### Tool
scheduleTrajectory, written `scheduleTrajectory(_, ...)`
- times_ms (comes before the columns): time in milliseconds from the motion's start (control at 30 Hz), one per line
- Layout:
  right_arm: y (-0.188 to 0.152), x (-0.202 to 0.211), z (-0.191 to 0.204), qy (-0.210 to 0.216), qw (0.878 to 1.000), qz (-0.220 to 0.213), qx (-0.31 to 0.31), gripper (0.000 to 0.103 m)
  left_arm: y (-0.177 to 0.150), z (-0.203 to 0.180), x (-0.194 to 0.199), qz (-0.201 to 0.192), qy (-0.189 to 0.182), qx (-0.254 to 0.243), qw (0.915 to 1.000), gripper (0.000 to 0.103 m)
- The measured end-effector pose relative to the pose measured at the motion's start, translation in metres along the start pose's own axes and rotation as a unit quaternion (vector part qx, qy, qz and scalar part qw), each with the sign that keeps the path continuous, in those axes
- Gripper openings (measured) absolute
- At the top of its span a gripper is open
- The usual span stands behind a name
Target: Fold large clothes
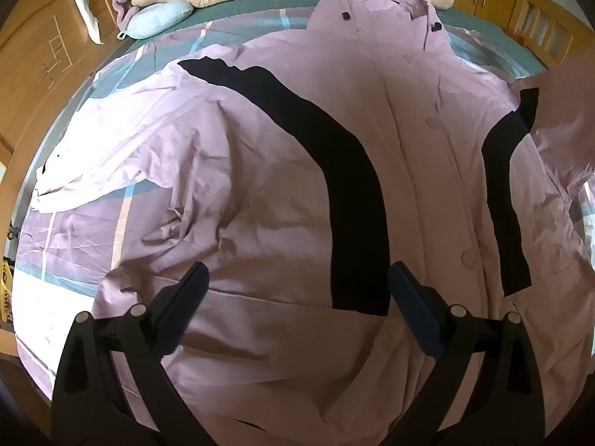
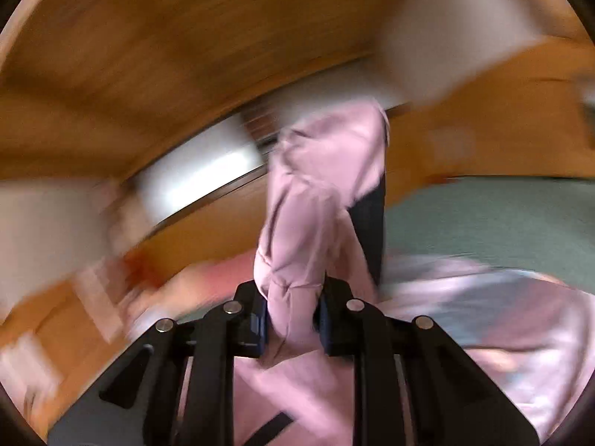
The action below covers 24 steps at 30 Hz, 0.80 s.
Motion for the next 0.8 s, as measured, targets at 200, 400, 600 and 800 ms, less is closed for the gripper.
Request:
scheduleTrajectory(200,-0.123,-0.051,0.100,0.071,0.972,0.198,0.100,0.057,0.000,0.011,0.003,-0.003,0.003,0.015,0.9999,0.098)
scheduleTrajectory(400,-0.104,-0.036,0.079,0.086,0.980,0.167,0.059,0.085,0.003,0.021,0.009,-0.013,0.018,0.021,0.9995,0.098)
scheduleTrajectory(600,-0.135,-0.023,0.027,-0.004,0.980,0.198,-0.022,0.085,0.005,0.015,0.009,-0.020,0.016,0.010,0.9996,0.098)
scheduleTrajectory(800,-0.198,-0.045,-0.008,0.038,0.907,0.375,-0.191,0.085,0.004,-0.002,-0.015,0.010,-0.142,0.054,0.9883,0.065)
Point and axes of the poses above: each gripper's, at about its wrist camera, not at the fingertips, and x roughly against the way its jaws point, z to its left, y to its top, the point moved 7 cm from there along -x, roughly the way its jaws point, and after that the axes turned 11 degrees about -x, right-handed, at the moved point
